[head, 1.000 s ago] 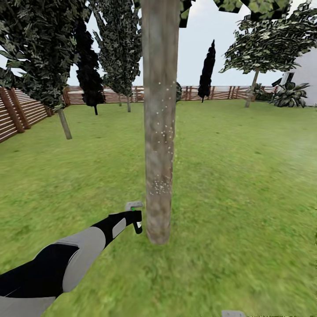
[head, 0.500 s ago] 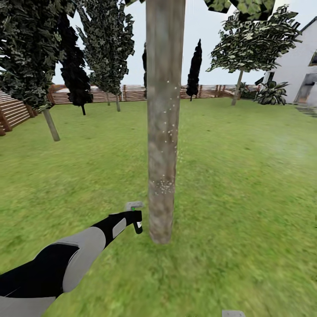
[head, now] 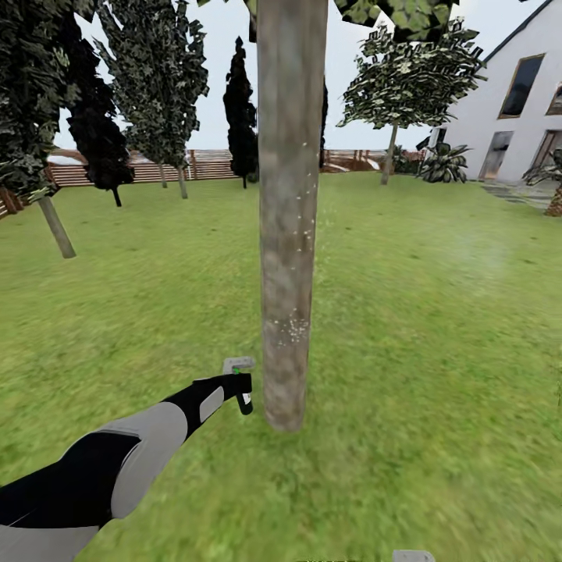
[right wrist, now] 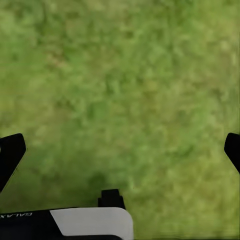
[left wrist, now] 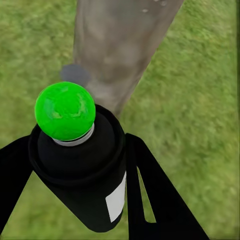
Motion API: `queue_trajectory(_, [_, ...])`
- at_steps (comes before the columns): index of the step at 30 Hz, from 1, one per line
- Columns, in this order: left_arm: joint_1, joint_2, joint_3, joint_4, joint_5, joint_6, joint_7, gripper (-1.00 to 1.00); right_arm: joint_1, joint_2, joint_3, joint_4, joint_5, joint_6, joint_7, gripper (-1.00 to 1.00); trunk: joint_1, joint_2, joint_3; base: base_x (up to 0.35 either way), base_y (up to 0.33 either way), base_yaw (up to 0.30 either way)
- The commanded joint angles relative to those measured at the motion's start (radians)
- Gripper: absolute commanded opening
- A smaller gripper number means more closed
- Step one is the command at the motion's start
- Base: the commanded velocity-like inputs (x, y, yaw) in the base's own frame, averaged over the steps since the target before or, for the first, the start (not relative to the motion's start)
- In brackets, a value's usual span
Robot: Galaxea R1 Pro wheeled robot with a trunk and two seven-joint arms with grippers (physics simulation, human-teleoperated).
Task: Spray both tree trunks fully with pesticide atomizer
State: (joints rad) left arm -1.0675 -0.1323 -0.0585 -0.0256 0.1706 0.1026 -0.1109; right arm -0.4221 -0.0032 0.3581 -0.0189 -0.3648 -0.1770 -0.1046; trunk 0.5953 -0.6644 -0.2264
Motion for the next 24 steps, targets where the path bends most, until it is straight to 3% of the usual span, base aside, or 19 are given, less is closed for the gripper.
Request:
queue_trajectory(1, [0.000, 0.000, -0.006, -0.002, 0.010, 0.006, -0.003, -1.00, 0.000, 0.000, 0.009, 0.001, -0.008, -0.002, -0.003, 1.00, 0.000, -0.001, -0.002, 0.000, 0.350, -0.214])
queue_trajectory(11, [0.000, 0.000, -0.006, -0.002, 0.010, 0.006, -0.003, -1.00, 0.000, 0.000, 0.009, 0.001, -0.008, -0.002, -0.003, 1.00, 0.000, -0.001, -0.003, 0.003, 0.349, -0.171])
queue_trajectory(24, [0.000, 0.000, -0.007, -0.001, 0.010, 0.006, -0.003, -1.00, -0.001, 0.000, 0.009, 0.001, -0.008, -0.002, -0.003, 1.00, 0.000, -0.001, -0.003, 0.094, 0.288, -0.183])
